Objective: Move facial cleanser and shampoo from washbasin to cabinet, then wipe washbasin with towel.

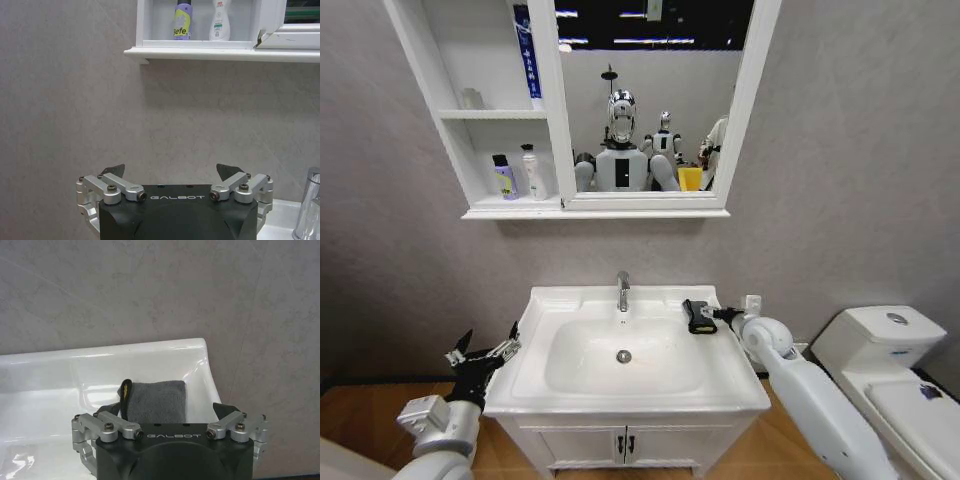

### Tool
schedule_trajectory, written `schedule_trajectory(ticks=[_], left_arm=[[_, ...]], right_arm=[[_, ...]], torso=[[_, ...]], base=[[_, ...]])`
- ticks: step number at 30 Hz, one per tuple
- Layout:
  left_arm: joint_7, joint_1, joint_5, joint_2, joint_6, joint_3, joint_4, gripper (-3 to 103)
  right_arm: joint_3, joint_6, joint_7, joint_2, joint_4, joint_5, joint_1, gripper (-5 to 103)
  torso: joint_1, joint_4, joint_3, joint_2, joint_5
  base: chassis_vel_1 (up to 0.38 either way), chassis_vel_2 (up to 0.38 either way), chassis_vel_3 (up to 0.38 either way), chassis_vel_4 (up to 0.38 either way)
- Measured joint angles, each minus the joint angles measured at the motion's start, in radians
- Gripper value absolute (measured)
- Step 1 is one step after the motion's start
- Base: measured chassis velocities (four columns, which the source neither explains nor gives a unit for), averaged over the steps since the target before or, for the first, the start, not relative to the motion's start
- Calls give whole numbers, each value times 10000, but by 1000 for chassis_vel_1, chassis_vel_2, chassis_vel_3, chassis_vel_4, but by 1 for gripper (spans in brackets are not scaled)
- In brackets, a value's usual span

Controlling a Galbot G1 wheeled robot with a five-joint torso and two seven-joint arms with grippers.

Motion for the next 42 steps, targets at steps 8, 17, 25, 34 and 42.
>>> schedule_trajectory(ticks=[8, 17, 25, 34, 42], left_arm=[[0, 0, 0, 0, 0, 0, 0, 100], [0, 0, 0, 0, 1, 0, 0, 100], [1, 0, 0, 0, 1, 0, 0, 100], [0, 0, 0, 0, 1, 0, 0, 100], [0, 0, 0, 0, 1, 0, 0, 100]], right_arm=[[-418, -44, 5, 79, -881, 365, 827, 100], [-869, -37, 131, 100, -1222, 534, 1129, 97], [-988, -25, -37, 168, -1492, 119, 1037, 97], [-1060, -20, -349, 231, -1838, -226, 1194, 86], [-1154, -15, -358, 297, -1887, -242, 1272, 59]], torso=[[-1, -4, 0, 0, 0], [-1, -2, -1, 0, 1], [-2, -2, 0, 0, 1], [-2, -2, 0, 1, 0], [-2, -2, -1, 1, 0]], base=[[0, 0, 0, 0], [0, 0, 0, 0], [0, 0, 0, 0], [0, 0, 0, 0], [0, 0, 0, 0]])
